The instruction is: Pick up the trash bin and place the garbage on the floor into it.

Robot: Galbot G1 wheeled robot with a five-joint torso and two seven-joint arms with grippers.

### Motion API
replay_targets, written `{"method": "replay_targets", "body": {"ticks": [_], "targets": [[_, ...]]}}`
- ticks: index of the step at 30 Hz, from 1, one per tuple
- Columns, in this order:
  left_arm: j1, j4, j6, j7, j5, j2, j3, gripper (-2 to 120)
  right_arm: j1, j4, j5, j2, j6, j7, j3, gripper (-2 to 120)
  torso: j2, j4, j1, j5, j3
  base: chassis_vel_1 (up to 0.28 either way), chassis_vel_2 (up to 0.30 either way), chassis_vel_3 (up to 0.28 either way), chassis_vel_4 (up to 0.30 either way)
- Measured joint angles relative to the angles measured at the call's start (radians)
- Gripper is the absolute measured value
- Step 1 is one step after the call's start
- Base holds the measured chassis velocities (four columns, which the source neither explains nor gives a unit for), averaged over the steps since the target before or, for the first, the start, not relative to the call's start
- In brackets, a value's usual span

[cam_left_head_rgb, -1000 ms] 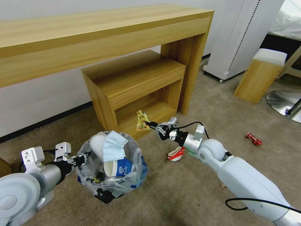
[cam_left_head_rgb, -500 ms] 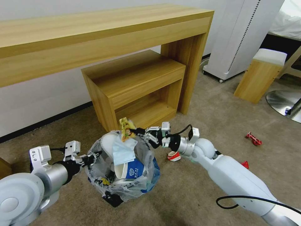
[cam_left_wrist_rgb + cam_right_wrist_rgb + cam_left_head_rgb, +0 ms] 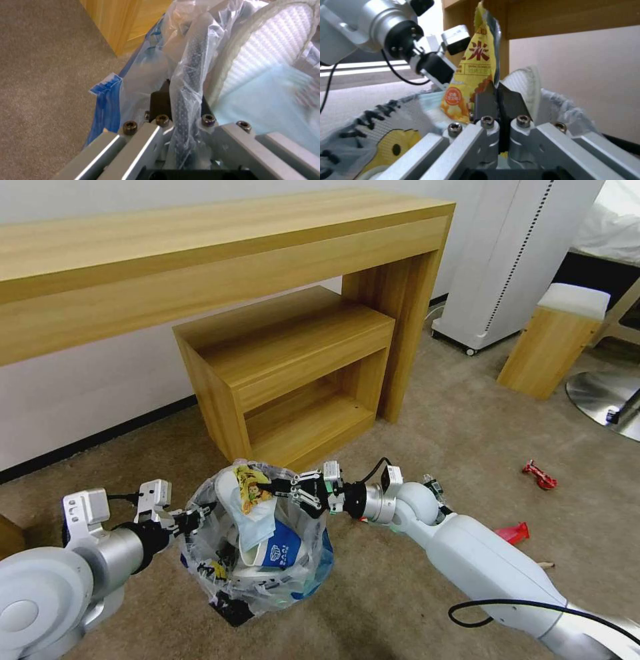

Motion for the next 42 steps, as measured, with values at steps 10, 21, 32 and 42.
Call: {"method": "replay_targets", "body": {"ticks": [10,21,32,42], "targets": [[0.007,0.014,-0.001,0.004,0.028,-0.007,0.007,1,0.008,0.016,0.033,0.000,0.013,-0.005,0.019,0,0.000,-0.0001,0.000,0.0000,0.000,0.000,0.000,0.000,0.000],[0.011,0.022,-0.001,0.013,0.059,-0.018,0.027,1,0.009,0.026,0.075,0.026,0.017,0.015,0.018,0,0.000,0.0000,0.000,0.0000,0.000,0.000,0.000,0.000,0.000],[0.016,0.020,-0.001,0.016,0.065,-0.025,0.024,1,-0.003,0.023,0.065,0.026,0.017,0.004,0.002,3,0.000,-0.0001,0.000,0.0000,0.000,0.000,0.000,0.000,0.000],[0.018,0.018,-0.001,0.016,0.069,-0.024,0.019,1,-0.003,0.030,0.062,0.013,0.014,0.001,0.004,40,0.000,-0.0001,0.000,0.0001,0.000,0.000,0.000,0.000,0.000]]}}
